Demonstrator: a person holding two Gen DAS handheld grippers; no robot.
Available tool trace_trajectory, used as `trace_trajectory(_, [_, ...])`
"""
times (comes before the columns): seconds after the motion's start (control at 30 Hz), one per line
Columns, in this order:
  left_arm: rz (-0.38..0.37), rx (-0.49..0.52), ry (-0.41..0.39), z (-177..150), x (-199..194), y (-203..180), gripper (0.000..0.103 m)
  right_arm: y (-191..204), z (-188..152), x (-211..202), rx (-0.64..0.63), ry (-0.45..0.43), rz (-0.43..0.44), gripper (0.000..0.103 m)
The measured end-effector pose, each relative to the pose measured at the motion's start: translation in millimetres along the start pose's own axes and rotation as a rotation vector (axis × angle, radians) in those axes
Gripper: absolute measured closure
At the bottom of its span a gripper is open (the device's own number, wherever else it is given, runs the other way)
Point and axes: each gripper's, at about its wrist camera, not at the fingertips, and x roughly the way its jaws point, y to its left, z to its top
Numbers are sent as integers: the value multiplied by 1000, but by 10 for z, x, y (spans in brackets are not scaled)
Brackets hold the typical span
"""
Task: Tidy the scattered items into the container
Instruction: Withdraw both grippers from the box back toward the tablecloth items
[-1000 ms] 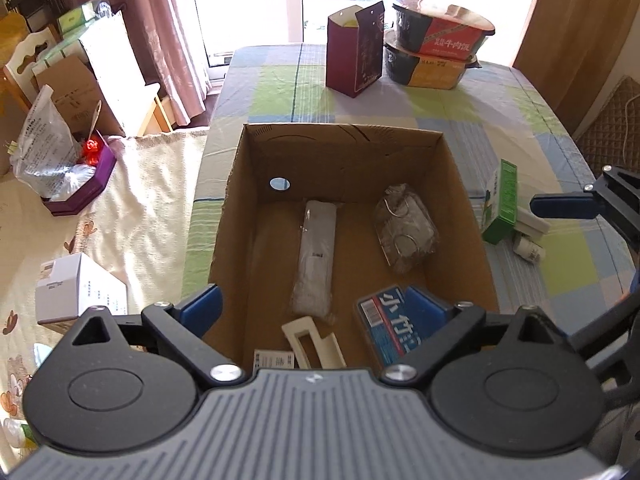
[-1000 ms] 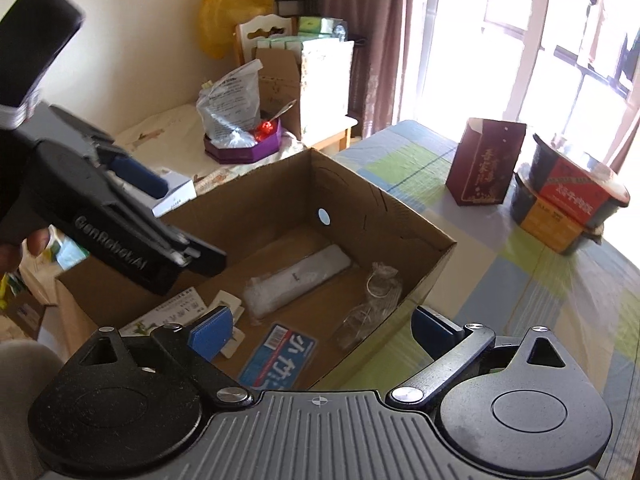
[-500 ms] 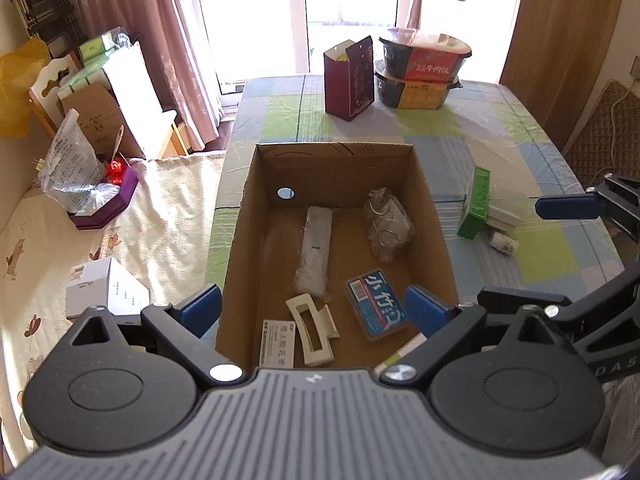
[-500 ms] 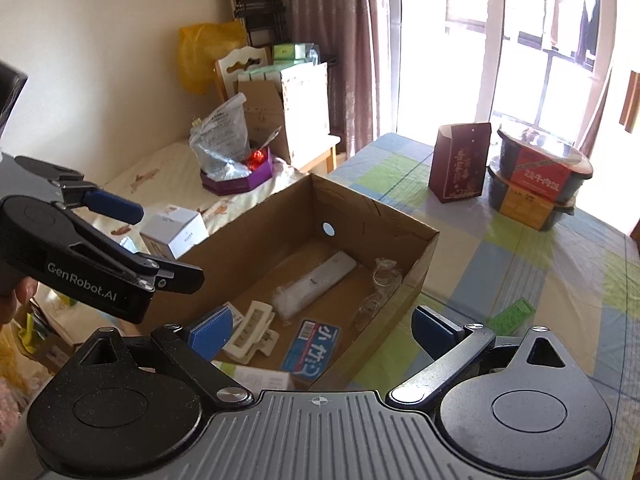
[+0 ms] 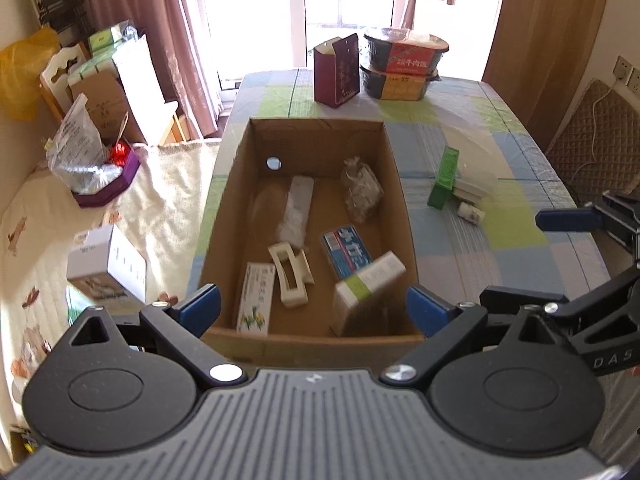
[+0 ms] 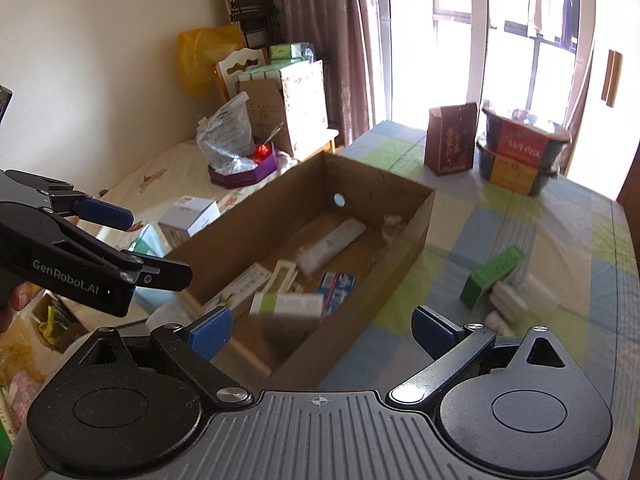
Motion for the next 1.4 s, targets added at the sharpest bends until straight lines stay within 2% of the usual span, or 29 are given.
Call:
trace_trajectory(0.23, [-10,-16,27,-283,-69,-115,5,-20,-254,-134,58,34,-4,2])
trace_trajectory(0.5, [-30,-11,57,-491,-76,-299,5,-74,-486,-239,67,85,-39,2])
trace_trajectory(1.03, [-73,-1,89,-582,-30,-569,6,-252,-732,-353,94,145,-91,2])
trace_trajectory(1.4, [-140,35,109,-545,124,-883,6,-468,-835,-461,155,159,-151,2])
